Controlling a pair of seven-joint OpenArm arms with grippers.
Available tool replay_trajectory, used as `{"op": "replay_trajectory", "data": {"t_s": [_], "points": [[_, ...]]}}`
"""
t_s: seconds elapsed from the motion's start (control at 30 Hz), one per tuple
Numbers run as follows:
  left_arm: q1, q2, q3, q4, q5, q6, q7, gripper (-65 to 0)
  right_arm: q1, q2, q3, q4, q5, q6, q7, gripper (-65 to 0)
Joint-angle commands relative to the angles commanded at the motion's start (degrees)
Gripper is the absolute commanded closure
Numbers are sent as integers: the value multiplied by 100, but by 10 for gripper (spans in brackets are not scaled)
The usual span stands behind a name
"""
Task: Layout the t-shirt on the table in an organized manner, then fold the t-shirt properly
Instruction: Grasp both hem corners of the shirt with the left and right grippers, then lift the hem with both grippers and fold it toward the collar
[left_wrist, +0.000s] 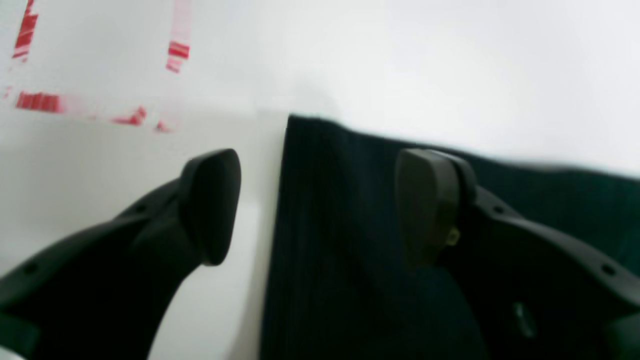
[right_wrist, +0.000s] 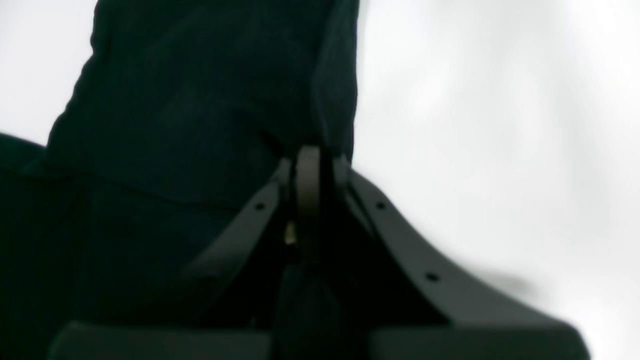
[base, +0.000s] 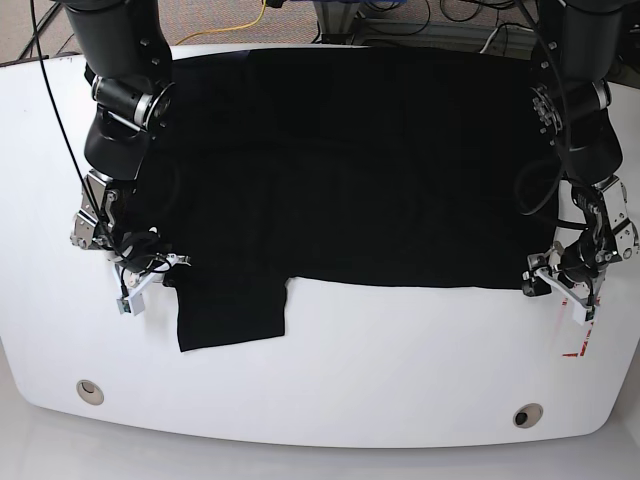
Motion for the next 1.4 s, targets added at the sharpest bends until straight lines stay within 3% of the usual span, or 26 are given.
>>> {"op": "replay_trajectory", "data": {"t_s": [0.47,0.53,0.63,0.67,0.77,0.93,1.13,1.27,1.4], "points": [[-26,255,229,-176,26,0,-18,-433,0,-9,9,0,9,0,0,-2],[-18,255,229,-176,26,0,-18,-382,0,-9,9,9,9,0,0,-2],[-18,264,229,-193,18,0,-9,-235,0,-9,9,9,9,0,0,-2],[26,264,229,-193,9,0,-9,-125,0,0,9,9,9,0,0,-2],[70,264,229,-176,0,-9,-26,-4,0,9,9,9,9,0,0,0],[88,264,211,-167,0,-9,-26,0,0,0,9,185,9,0,-62,0],[97,264,193,123,-9,-18,0,0,0,0,9,703,9,0,-492,0],[167,264,193,624,-18,-26,299,0,0,-9,0,1204,9,0,-870,0],[220,273,193,1037,-18,-281,571,0,0,0,0,1600,9,0,-1108,0]]}}
